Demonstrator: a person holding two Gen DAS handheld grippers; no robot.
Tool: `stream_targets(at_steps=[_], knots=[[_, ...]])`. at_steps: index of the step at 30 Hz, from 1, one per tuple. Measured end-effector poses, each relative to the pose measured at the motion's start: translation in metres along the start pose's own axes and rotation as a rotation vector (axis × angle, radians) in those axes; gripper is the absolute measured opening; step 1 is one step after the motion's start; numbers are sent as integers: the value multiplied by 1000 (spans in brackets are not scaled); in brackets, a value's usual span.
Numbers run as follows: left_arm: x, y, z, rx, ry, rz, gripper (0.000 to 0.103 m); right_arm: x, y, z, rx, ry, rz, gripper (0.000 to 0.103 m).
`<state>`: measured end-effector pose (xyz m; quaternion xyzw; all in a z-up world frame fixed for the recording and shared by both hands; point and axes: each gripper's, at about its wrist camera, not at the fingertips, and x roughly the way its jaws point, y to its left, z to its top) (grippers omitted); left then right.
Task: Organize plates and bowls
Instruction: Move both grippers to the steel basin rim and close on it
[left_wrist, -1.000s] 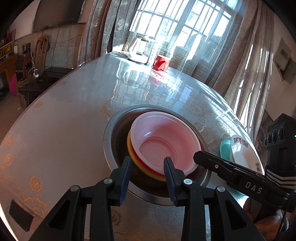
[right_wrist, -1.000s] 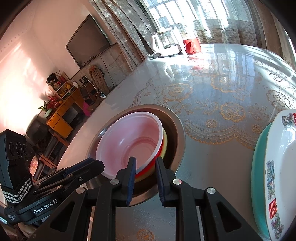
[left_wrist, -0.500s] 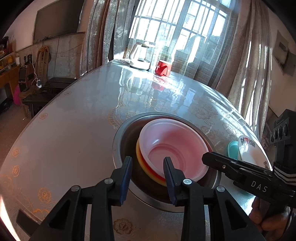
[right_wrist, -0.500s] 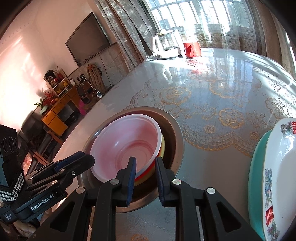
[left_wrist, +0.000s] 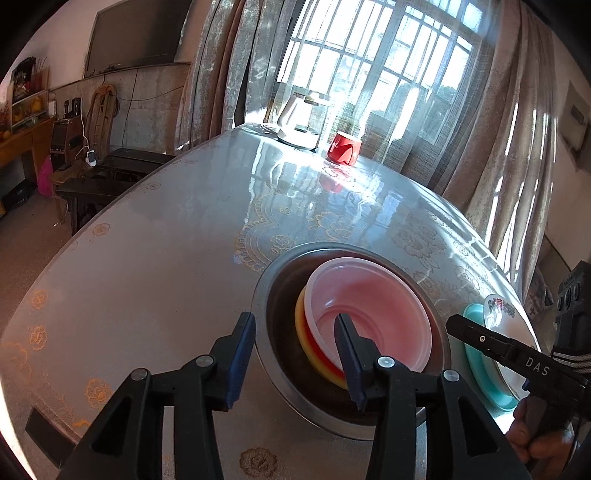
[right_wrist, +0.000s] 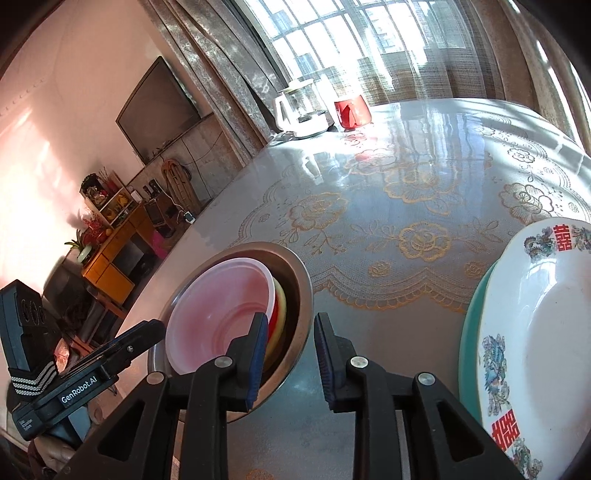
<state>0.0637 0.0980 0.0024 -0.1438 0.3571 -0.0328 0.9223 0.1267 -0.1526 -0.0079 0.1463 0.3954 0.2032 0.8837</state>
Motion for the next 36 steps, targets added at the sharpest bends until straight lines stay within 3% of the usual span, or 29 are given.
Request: stream_targets(at_steps=[9,16,29,36], knots=[[4,16,2,-33,22,12,47,12,-3,0,30,52,37,30],[19,18,-4,-26,71,0,45,20,0,-5,5,82,-14,30],[27,19,2,1,31,-14,44,28,5,1,-22,102,-65,30],[29,23,5,-5,45,-32,44,31,18,3,-92,110,-149,30]])
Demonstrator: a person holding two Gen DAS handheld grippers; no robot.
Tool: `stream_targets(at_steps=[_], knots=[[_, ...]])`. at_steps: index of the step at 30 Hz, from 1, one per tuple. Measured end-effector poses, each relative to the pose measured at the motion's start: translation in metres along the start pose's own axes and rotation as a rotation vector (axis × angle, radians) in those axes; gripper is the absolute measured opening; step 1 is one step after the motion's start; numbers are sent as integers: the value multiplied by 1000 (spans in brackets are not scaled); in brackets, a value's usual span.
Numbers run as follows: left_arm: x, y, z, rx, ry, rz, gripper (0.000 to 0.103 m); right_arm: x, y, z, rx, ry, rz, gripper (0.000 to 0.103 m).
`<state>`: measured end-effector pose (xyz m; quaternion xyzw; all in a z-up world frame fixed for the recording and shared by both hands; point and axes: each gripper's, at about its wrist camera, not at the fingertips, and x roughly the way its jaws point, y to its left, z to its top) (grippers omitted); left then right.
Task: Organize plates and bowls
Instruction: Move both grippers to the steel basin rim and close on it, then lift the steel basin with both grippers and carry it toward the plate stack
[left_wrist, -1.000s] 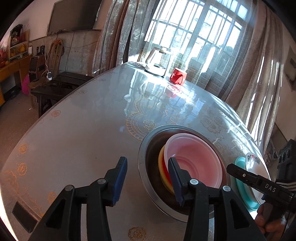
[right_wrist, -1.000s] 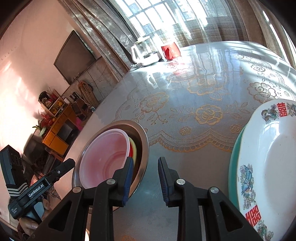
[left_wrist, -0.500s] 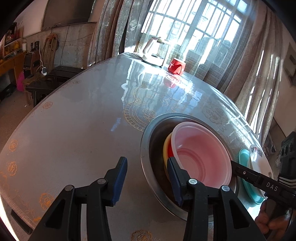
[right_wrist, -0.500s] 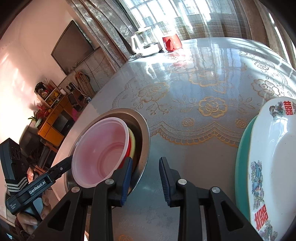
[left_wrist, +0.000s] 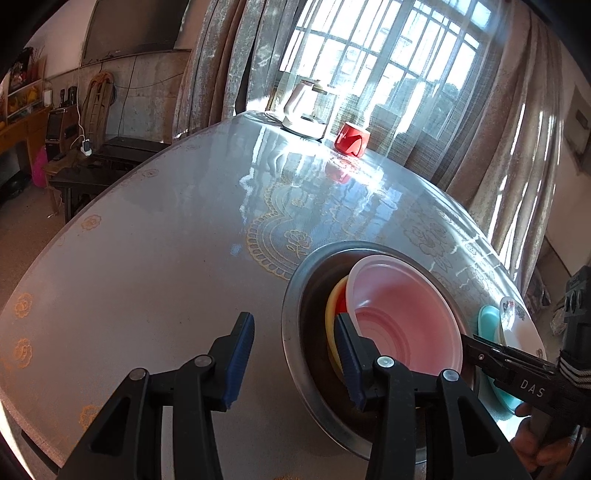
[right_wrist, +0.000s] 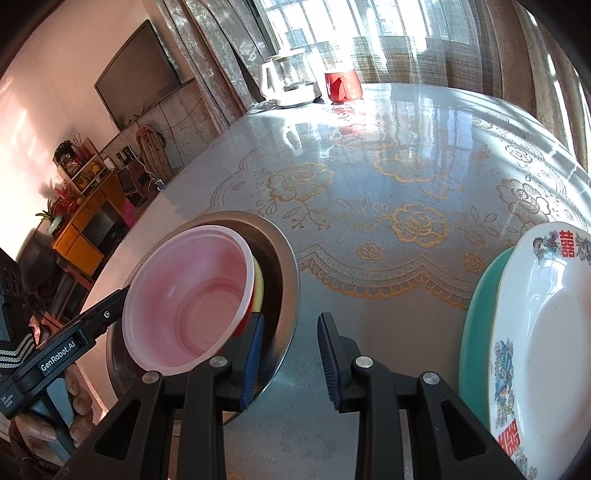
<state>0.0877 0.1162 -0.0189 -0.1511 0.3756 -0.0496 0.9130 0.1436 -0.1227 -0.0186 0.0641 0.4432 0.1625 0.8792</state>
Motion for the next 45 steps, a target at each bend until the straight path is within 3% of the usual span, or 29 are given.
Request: stream_targets(at_steps=[4,9,12,15,22,27,33,38,45], knots=[[-4,0,3,12,-2,-13,44,4,-4,1,32,13,22,31],[-4,-6,5,61,-15,36,44,7,-11,-2,82,25,63,31],[-8,-1,10,37,-37,46,44,7,-7,-3,64,20,52,31],[-12,7,15,7,-45,27,44,9,-6,-4,61,21,54,31],[-18,-3,10,75,-70,-45,47,15,-6,-3,69,46,72,30],[1,-10,4,135,-8,-12,47,17,-7,-5,76,52,75,35],[28,-1,-4,77,77,-36,38,25,-4,-9,48,55,76,39],[35,9,-5,9,92,-95,41,27,2,-10,4,48,68,34],[35,4,-4,45,90,-81,43,28,1,-9,5,54,75,30]])
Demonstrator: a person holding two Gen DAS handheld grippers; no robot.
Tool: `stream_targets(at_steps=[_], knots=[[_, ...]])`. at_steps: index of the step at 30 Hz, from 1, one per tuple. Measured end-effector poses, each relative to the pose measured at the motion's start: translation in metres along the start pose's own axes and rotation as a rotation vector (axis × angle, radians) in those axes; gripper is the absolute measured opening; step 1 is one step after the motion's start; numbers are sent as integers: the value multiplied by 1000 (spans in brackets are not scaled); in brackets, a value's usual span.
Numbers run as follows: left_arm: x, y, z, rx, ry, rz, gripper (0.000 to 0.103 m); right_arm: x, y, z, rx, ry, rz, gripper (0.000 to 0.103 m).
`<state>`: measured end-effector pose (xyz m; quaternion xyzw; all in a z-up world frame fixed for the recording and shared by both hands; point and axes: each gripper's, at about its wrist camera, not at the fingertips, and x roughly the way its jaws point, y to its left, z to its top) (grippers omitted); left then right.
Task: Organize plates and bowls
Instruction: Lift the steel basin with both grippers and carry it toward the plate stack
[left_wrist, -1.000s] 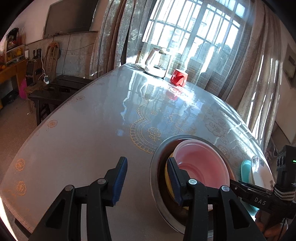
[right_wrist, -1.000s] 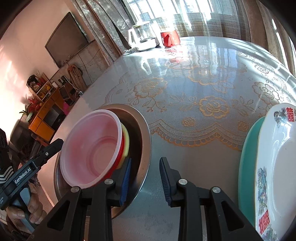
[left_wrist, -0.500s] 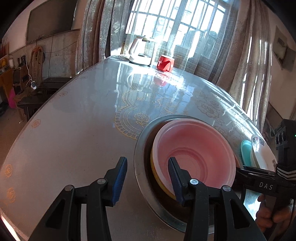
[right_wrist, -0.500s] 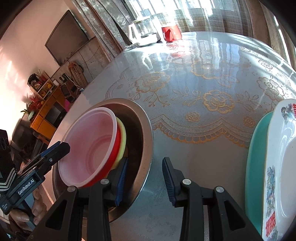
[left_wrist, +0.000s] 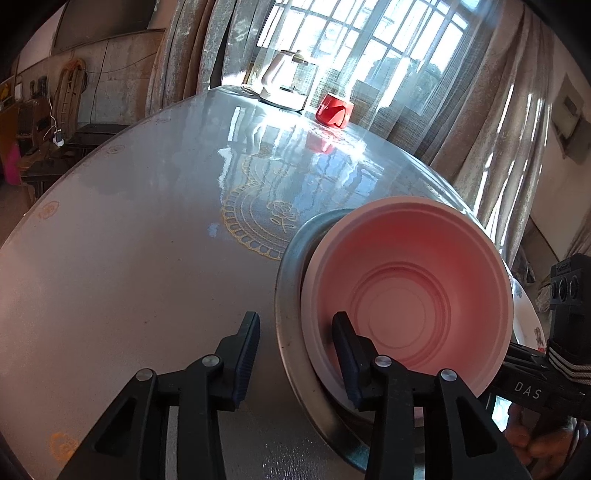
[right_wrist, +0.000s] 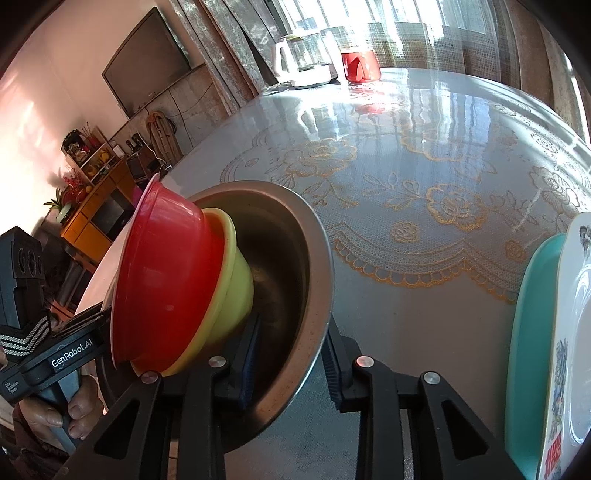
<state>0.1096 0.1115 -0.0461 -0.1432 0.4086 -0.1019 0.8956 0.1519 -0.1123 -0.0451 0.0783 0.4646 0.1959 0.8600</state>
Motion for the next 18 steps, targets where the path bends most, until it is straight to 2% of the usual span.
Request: stream_targets(at_steps=[5,8,18], knots=[[-2,-4,-5,15,-14,-29,32,0,0,-1,3,-2,6,29],[-4,-11,-11,47,-14,-49,26,0,3,-3,-7,4,22,21],[-10,-16,-15,57,-9,-37,26,-1,-1,-3,5,16,23,21]])
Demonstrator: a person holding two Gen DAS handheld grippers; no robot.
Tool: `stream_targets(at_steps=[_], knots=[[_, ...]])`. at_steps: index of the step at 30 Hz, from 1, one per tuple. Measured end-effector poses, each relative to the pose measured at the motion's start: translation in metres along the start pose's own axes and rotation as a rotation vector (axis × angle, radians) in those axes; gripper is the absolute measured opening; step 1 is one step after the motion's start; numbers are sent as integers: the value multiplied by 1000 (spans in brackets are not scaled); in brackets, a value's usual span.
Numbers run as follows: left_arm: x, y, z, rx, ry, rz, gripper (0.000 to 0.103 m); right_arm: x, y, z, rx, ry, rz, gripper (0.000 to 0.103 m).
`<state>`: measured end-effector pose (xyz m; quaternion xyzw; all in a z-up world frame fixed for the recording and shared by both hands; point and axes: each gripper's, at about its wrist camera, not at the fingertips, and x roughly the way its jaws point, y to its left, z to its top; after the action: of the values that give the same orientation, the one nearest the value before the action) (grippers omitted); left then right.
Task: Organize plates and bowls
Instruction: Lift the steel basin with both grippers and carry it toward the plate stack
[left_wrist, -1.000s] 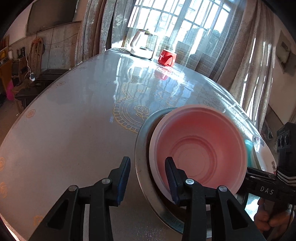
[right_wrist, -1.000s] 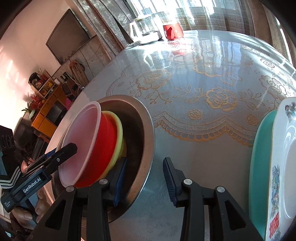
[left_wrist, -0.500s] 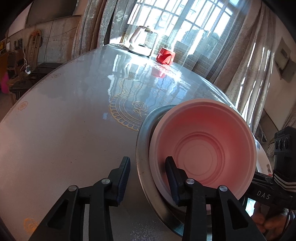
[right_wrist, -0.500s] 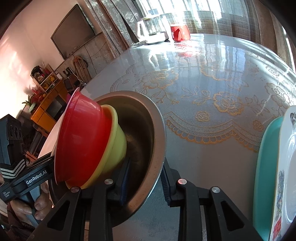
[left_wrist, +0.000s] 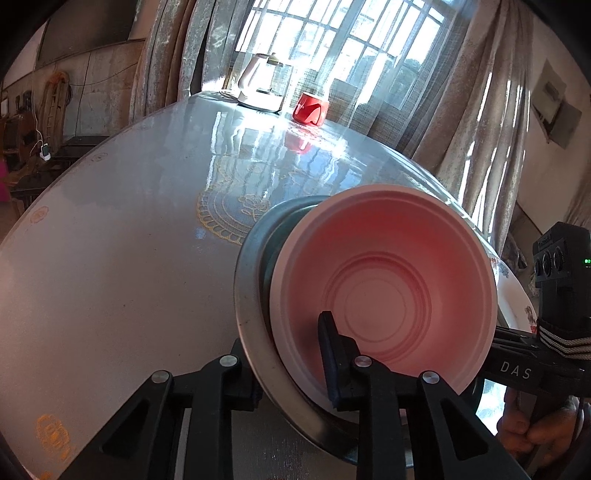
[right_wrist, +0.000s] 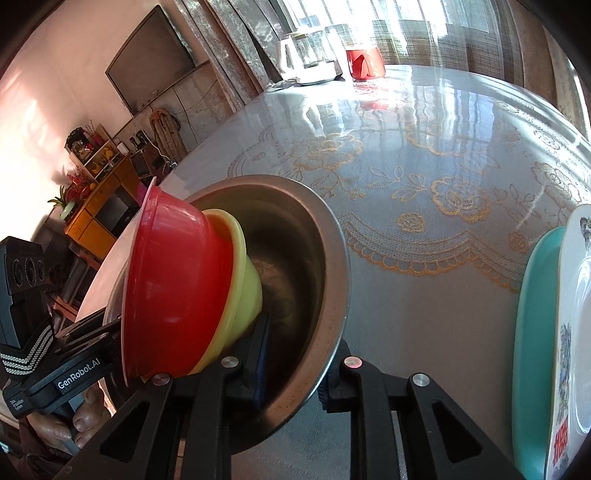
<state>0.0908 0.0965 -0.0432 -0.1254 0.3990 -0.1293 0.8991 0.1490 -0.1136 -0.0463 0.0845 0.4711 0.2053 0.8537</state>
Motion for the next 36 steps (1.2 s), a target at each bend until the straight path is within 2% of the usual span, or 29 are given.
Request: stream_targets(at_steps=[9,17,20,29,36], knots=[[-4,-1,-7,-30,2,-18,26,-3,-4,-3,12,-2,23,21],[-12,-6,-14,-18,7,-23,26,-5,-8,-5,28,7,46,20],[-13,-4,-14,-52,17,-41,28,-5,-9,-5,28,11,54,20],[-30,5,-12,-111,-35,-68,30,-6,-9,-9,62,15,66,22],[-30,-12,-16,-47,-39,-50,27,-6,-4,-9,14,0,29,20]])
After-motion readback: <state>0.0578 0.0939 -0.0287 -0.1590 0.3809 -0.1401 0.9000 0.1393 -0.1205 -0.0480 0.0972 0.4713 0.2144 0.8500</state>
